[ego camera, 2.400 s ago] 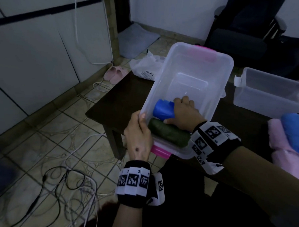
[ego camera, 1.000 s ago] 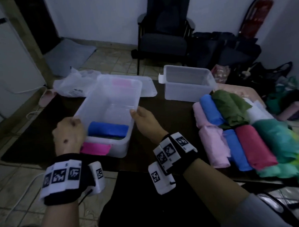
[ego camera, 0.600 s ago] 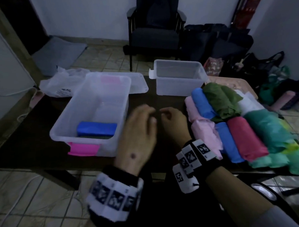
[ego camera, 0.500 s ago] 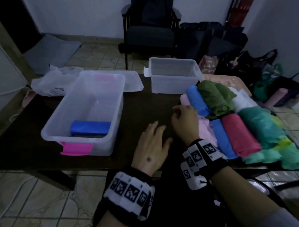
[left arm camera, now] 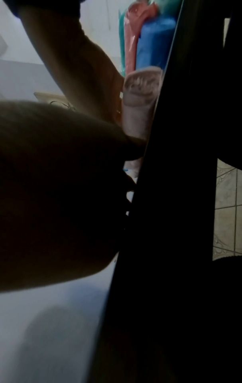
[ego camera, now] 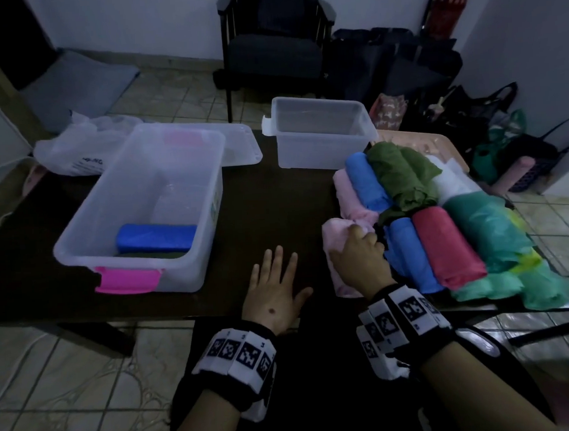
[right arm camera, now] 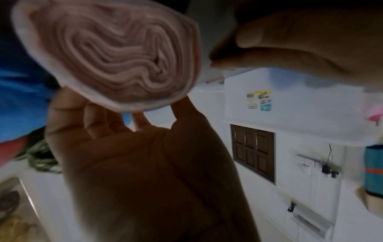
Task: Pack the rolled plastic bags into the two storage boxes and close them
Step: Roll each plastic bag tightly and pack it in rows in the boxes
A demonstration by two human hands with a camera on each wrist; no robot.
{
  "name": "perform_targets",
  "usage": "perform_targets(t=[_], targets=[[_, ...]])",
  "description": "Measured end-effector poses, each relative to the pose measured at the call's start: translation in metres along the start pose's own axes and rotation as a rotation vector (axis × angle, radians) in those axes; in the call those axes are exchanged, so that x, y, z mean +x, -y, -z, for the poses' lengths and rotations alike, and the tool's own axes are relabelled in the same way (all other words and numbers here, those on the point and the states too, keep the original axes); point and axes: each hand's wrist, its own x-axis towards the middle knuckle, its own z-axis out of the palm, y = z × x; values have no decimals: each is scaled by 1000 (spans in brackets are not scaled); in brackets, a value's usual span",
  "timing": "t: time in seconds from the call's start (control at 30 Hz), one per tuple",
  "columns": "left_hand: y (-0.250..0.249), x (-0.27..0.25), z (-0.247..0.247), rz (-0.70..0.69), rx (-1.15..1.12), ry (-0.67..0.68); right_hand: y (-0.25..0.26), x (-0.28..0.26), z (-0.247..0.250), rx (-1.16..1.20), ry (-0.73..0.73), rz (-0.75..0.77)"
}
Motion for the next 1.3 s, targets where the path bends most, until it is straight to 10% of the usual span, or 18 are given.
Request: perform_targets(t=[0.3, 0.63, 0.9, 1.0, 1.13, 1.3], targets=[[9, -8, 42, -24, -499, 25, 41, 14, 11, 653, 169, -57], [12, 14, 62, 8, -437, -71, 23, 15, 34, 956, 34, -66], [10, 23, 78, 104, -548, -368, -5, 39, 20, 736, -118, -37], [10, 25, 89, 154, -736, -511, 1, 22, 24, 500, -224, 262], [10, 34, 95, 168, -796, -596, 16, 5, 20, 27, -1, 802], [1, 29, 110, 184, -764, -674, 35, -4, 13, -414, -16, 819]])
